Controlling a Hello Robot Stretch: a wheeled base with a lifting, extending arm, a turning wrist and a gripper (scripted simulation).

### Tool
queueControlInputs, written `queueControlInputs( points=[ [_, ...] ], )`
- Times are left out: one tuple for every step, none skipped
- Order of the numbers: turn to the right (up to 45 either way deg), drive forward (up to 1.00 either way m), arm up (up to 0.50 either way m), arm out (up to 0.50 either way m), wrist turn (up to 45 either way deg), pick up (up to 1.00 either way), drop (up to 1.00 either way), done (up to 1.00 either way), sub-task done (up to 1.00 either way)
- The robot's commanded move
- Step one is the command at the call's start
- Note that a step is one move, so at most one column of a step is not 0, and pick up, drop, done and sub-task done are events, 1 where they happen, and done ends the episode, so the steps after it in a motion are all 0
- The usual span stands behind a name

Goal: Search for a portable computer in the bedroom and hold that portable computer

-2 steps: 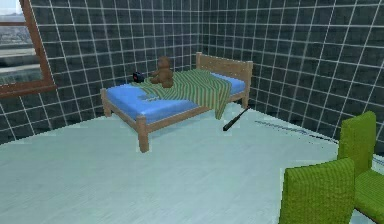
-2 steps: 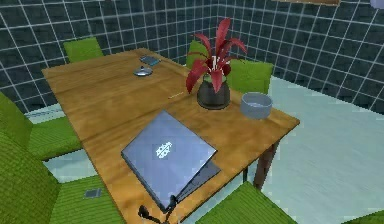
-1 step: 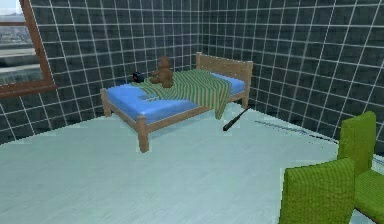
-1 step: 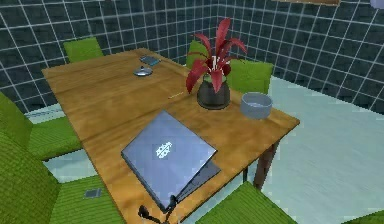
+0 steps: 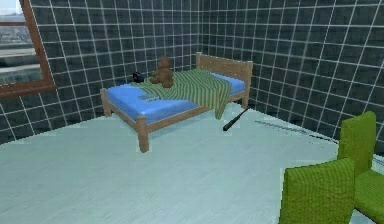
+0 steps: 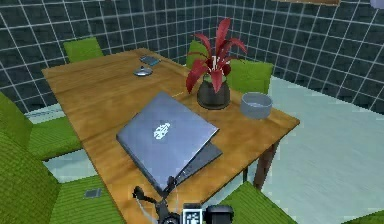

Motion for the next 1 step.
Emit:
queueControlInputs(
  points=[
    [0.0, 0.00, 0.00, 0.00, 0.0, 0.00, 0.00, 1.00, 0.00]
  ],
)
